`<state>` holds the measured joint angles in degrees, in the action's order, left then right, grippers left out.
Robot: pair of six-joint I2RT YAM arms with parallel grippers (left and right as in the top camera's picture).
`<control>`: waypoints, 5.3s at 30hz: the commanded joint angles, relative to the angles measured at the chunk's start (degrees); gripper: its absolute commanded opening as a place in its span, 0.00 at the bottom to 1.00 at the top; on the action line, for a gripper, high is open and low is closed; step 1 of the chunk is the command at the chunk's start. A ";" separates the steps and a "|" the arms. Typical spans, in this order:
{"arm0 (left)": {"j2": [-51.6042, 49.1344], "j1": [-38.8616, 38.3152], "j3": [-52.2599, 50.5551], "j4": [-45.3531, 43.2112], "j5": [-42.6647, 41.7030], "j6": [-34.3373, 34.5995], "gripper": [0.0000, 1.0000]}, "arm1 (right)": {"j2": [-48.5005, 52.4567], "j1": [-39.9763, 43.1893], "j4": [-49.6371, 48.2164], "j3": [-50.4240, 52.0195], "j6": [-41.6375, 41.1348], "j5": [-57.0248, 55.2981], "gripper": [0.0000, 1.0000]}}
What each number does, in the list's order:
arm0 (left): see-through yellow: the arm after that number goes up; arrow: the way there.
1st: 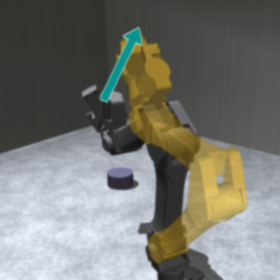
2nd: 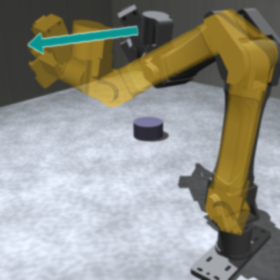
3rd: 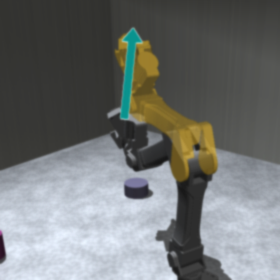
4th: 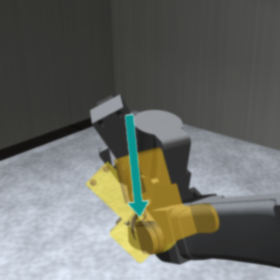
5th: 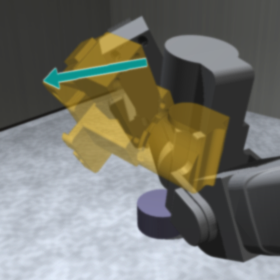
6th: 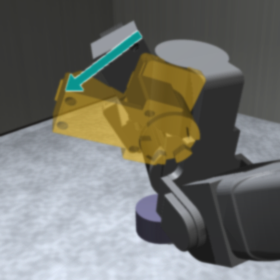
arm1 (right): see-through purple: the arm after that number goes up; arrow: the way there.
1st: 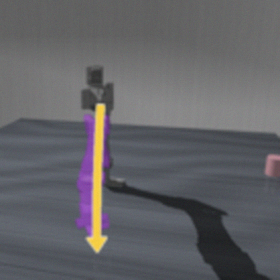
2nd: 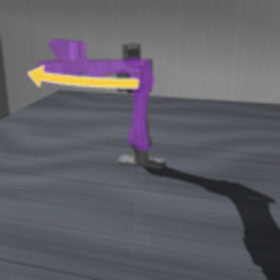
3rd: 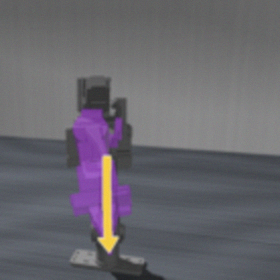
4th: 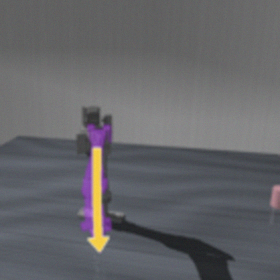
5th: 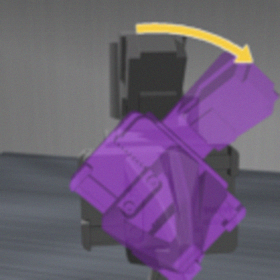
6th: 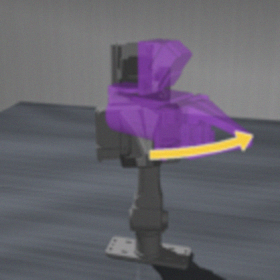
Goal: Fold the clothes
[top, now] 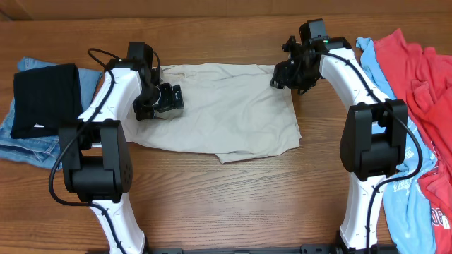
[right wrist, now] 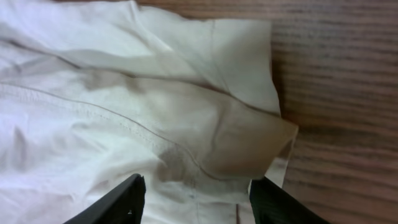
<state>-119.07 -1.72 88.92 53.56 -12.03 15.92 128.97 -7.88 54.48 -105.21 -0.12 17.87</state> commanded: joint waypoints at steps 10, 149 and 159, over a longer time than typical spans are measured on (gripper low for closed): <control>-0.83 0.57 1.18 0.85 -0.85 -1.14 0.96 | -3.54 0.22 -3.78 -9.40 0.17 1.99 0.04; -7.45 -8.76 18.93 -8.85 21.29 -21.88 0.62 | 2.78 0.50 32.85 -0.92 0.37 -10.82 0.36; -6.91 1.40 18.86 -7.28 16.46 -20.55 0.71 | 2.78 0.50 32.83 -0.92 0.37 -10.80 0.36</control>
<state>-128.22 -3.16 106.24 46.39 6.74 -6.70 133.56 -7.27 87.46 -106.28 0.05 7.44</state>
